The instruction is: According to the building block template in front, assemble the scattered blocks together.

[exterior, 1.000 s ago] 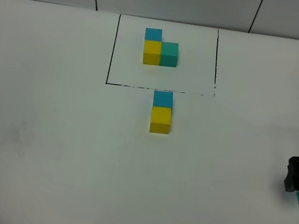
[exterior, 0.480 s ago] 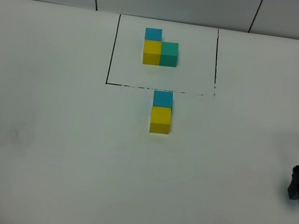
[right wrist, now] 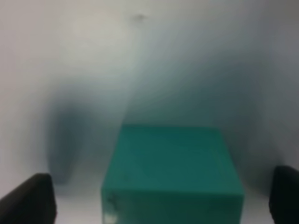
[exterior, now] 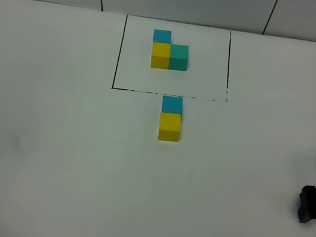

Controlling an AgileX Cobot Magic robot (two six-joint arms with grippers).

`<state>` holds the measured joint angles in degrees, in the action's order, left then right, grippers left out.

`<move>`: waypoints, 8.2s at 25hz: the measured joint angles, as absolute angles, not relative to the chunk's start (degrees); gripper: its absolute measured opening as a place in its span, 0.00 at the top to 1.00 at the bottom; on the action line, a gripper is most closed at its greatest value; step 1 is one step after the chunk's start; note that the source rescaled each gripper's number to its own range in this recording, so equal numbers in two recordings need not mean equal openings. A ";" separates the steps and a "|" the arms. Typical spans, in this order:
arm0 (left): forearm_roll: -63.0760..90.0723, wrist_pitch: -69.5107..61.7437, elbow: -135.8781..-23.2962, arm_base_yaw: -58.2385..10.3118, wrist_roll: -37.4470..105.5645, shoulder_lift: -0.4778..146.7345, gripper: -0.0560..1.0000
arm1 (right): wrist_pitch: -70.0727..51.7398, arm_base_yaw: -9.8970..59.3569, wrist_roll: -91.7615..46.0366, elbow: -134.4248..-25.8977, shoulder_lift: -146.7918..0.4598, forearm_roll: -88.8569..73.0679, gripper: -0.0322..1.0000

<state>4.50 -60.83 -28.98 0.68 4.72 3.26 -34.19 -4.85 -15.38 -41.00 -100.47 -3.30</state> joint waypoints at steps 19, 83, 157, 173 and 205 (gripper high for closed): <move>4.50 -60.83 -28.98 0.68 4.72 3.26 0.01 | -38.65 2.88 -38.65 -46.54 -98.32 5.75 0.96; 4.50 -60.83 -28.98 0.68 4.66 3.26 0.01 | -54.10 29.64 -60.32 -93.94 -130.00 2.53 0.96; 4.50 -60.83 -28.98 0.68 4.71 3.26 0.01 | -51.99 31.13 -57.31 -94.67 -130.97 -1.81 0.96; 4.50 -60.83 -28.98 0.68 4.71 3.26 0.01 | -51.93 31.13 -56.08 -94.67 -130.97 -1.82 0.96; 4.50 -60.83 -28.98 0.68 4.71 3.26 0.01 | -52.57 6.60 -15.95 -88.56 -113.98 -2.79 0.17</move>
<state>4.50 -60.83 -28.98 0.68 4.71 3.26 -52.57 6.60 -15.95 -88.56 -113.98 -2.79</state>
